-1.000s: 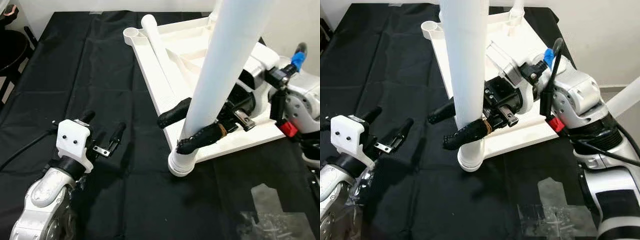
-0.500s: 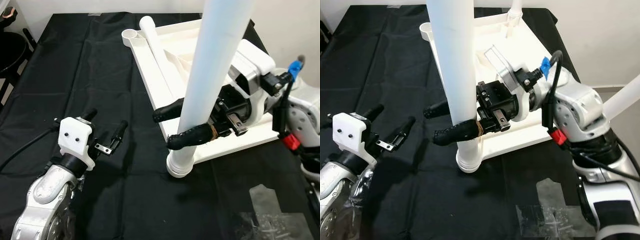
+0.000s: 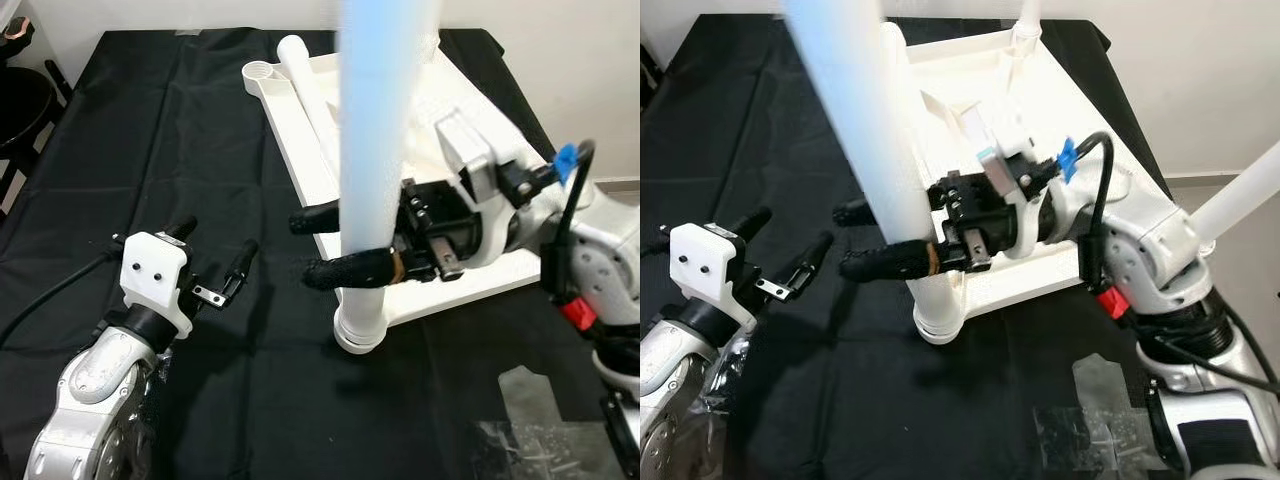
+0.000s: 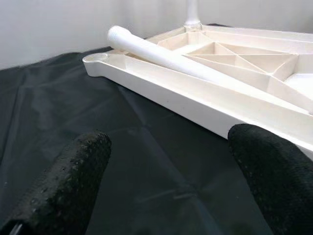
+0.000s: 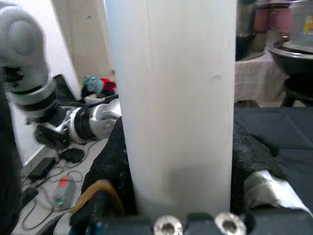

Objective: Building children table

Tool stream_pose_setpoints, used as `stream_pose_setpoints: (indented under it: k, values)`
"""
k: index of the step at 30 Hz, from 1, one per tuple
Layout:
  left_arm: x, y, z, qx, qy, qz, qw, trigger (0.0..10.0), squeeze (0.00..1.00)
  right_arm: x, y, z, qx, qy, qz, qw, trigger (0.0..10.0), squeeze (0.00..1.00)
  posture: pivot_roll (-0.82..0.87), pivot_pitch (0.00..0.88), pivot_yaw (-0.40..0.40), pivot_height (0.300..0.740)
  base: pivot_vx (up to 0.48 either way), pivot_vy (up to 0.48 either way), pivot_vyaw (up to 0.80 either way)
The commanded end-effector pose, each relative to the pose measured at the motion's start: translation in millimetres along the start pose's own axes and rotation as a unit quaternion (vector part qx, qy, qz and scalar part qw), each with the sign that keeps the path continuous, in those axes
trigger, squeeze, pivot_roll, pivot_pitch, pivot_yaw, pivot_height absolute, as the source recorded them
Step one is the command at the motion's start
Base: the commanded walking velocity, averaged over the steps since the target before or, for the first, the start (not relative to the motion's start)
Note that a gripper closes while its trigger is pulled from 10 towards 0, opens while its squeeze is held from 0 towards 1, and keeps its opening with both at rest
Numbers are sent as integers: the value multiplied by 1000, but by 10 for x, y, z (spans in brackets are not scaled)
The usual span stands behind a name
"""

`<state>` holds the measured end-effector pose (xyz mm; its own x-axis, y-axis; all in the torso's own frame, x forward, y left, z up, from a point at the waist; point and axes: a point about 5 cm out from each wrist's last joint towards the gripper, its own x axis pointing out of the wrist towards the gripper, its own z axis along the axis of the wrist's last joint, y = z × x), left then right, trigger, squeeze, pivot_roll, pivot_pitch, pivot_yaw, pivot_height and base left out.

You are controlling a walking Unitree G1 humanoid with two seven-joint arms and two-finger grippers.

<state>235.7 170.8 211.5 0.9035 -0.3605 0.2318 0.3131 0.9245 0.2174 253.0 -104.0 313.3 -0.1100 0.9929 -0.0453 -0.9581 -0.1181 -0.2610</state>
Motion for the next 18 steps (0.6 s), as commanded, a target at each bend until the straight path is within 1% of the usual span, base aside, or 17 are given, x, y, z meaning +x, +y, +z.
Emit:
stream_pose_setpoints:
  k: [1, 3, 10, 17, 18]
  values:
    - [-20, 3, -47, -1, 8, -1, 1000, 10000, 0, -17, 12, -243, 53, 40, -27, 997, 10000, 0, -18, 282, -15, 740, 0, 0, 0]
    - [-10, 14, -46, 0, 7, -1, 1000, 10000, 0, -54, 52, -268, 60, 34, -50, 996, 10000, 0, -22, 278, -10, 740, 0, 0, 0]
    - [5, 20, -39, 1, 5, -4, 1000, 10000, 0, -107, 115, -274, 67, 16, -73, 995, 10000, 0, -21, 271, 0, 740, 0, 0, 0]
    - [14, 25, -36, 2, 4, -5, 1000, 10000, 0, -152, 125, -262, 65, 11, -84, 994, 10000, 0, -20, 271, 2, 740, 0, 0, 0]
    - [15, 28, -36, 3, 4, -5, 1000, 10000, 0, -175, 119, -253, 60, 8, -92, 994, 10000, 0, -19, 270, 3, 740, 0, 0, 0]
